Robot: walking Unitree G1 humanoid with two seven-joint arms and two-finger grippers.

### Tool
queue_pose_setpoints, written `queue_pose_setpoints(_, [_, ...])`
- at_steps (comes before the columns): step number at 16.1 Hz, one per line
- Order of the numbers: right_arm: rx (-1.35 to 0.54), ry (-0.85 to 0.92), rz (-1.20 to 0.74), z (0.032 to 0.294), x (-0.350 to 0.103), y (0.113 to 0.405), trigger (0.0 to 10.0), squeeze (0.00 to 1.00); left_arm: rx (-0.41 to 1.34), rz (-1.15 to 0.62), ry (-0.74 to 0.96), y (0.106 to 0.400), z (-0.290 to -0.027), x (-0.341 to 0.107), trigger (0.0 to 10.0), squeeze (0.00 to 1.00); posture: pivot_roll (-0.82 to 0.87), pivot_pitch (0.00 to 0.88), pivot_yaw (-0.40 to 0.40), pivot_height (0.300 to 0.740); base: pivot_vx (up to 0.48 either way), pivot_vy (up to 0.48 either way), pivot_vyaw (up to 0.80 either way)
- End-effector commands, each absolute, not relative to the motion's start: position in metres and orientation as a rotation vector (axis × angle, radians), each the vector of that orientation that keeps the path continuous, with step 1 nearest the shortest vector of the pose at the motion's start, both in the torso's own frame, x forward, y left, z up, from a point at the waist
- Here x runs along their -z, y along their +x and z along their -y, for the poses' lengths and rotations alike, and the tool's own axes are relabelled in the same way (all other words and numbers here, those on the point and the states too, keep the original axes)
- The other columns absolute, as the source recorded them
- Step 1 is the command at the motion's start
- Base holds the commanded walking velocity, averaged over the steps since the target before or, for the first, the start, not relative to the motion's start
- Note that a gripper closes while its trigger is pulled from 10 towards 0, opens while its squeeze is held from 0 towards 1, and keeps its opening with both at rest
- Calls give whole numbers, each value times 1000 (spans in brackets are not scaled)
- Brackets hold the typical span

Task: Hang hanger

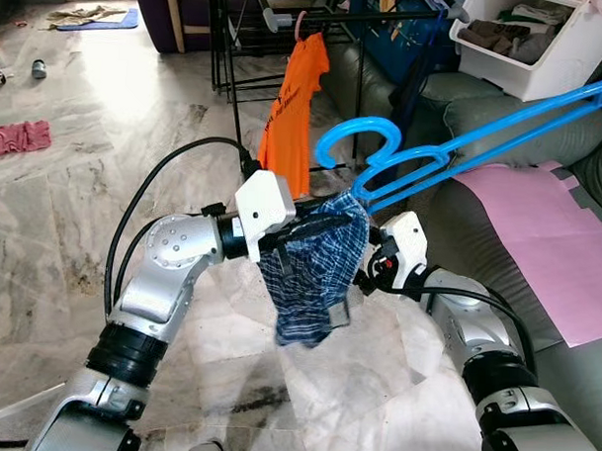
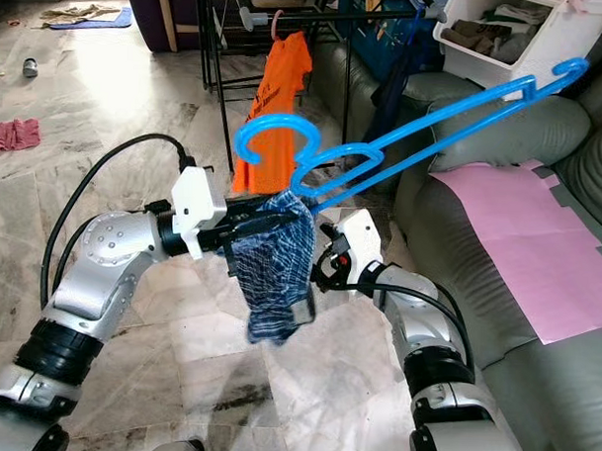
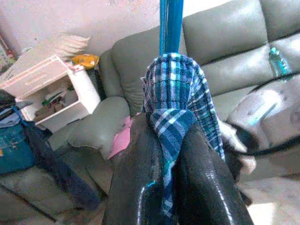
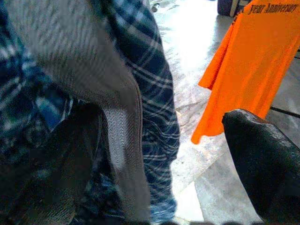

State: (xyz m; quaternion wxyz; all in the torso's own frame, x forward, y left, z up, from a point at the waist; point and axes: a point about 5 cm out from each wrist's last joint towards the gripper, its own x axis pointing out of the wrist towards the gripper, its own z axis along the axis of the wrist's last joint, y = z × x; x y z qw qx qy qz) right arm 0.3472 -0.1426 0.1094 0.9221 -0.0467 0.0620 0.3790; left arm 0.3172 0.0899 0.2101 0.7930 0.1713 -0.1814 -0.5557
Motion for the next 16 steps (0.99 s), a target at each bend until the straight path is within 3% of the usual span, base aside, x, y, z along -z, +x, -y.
queue_pose_setpoints(1, [-744, -101, -105, 154, -115, 347, 10000, 1000, 1178, 403, 398, 320, -95, -214, 0, 0, 81, 109, -75, 740, 0, 0, 0])
queue_pose_setpoints(5, [-762, -107, -121, 162, -112, 342, 10000, 1000, 1154, 398, 415, 326, -101, -216, 0, 0, 74, 105, -71, 740, 0, 0, 0])
queue_pose_setpoints(8, [-898, -85, -173, 150, -104, 332, 10000, 1000, 1166, 415, 423, 326, -98, -219, 0, 0, 78, 101, -70, 740, 0, 0, 0])
queue_pose_setpoints(12, [-813, -120, -167, 153, -102, 338, 10000, 804, 1215, 470, 415, 318, -94, -236, 0, 0, 94, 103, -78, 740, 0, 0, 0])
queue_pose_setpoints(16, [-706, -187, -126, 159, -109, 347, 10000, 741, 1244, 489, 432, 311, -96, -247, 0, 0, 97, 107, -80, 740, 0, 0, 0])
